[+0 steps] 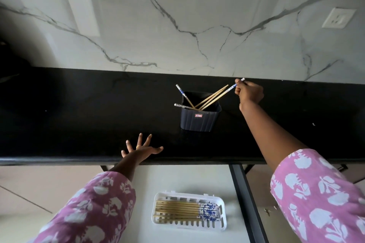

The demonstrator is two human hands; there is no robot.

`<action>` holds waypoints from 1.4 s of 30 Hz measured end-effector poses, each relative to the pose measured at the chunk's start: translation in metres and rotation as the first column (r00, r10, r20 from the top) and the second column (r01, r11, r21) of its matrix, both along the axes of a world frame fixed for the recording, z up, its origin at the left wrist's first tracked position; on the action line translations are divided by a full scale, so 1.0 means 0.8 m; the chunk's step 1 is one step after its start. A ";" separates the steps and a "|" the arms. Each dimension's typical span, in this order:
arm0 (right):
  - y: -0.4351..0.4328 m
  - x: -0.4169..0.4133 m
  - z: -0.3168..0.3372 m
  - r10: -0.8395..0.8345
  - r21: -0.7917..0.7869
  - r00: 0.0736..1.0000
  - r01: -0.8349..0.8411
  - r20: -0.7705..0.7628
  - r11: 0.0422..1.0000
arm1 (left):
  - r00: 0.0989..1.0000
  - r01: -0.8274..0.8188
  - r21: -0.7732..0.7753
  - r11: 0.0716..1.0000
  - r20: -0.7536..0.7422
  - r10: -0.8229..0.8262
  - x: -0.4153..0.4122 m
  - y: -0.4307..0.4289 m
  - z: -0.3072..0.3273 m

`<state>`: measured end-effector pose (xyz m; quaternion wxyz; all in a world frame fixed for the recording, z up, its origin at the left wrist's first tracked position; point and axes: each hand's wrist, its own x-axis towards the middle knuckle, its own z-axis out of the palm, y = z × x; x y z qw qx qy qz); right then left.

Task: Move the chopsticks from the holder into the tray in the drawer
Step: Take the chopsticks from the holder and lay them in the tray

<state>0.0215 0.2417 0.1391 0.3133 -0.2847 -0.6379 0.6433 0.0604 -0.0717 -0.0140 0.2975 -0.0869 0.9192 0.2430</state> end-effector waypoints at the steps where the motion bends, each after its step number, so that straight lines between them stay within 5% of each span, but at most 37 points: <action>1: 0.000 0.007 0.007 -0.004 0.007 1.000 0.004 -0.013 1.000 | 1.000 -0.008 0.018 1.000 0.024 0.008 -0.005 -0.001 0.002; 4: 0.000 0.025 0.027 -0.023 0.009 0.997 0.024 -0.072 1.000 | 0.979 -0.203 0.231 0.951 0.031 0.201 -0.016 0.007 0.028; 7: -0.005 0.038 0.042 -0.052 -0.048 0.989 0.046 -0.141 0.998 | 0.844 -0.460 0.589 0.665 0.057 0.533 -0.023 0.025 0.072; 11: -0.024 0.051 0.044 -0.085 -0.373 0.971 -0.004 -0.221 0.928 | 0.742 -0.318 0.742 0.590 -0.192 0.642 -0.029 0.058 0.139; 16: -0.066 0.079 0.011 -0.146 -0.812 0.956 -0.130 -0.255 0.569 | 0.699 -0.171 0.912 0.372 -0.153 0.699 -0.033 0.093 0.202; 21: -0.099 0.098 -0.032 -0.067 -0.918 0.962 -0.230 -0.264 0.323 | 0.762 0.006 0.998 0.070 -0.050 0.646 -0.023 0.109 0.236; 24: -0.112 0.105 -0.050 0.019 -0.939 0.972 -0.230 -0.233 0.256 | 0.768 0.116 0.989 0.092 -0.148 0.624 -0.009 0.108 0.252; 26: -0.117 0.106 -0.057 0.131 -0.926 0.978 -0.199 -0.164 0.322 | 0.772 0.161 0.978 0.131 -0.207 0.601 -0.001 0.105 0.259; 29: -0.120 0.107 -0.059 0.328 -0.705 0.943 -0.197 0.054 0.682 | 0.774 0.226 0.949 0.218 -0.311 0.551 0.005 0.101 0.264; 31: -0.124 0.110 -0.053 0.354 -0.324 0.913 -0.278 0.202 0.904 | 0.777 0.275 0.920 0.280 -0.384 0.499 0.010 0.100 0.264; 32: -0.125 0.111 -0.050 0.345 -0.123 0.911 -0.324 0.225 0.938 | 0.778 0.292 0.906 0.307 -0.412 0.474 0.012 0.100 0.262; 37: -0.139 0.126 -0.029 0.436 0.506 0.885 -0.455 0.165 0.733 | 0.786 0.302 0.861 0.409 -0.468 0.404 0.022 0.102 0.240; 42: -0.144 0.126 -0.053 0.471 0.574 0.846 -0.520 0.247 0.632 | 0.837 0.232 0.869 0.438 -0.407 0.365 0.021 0.096 0.206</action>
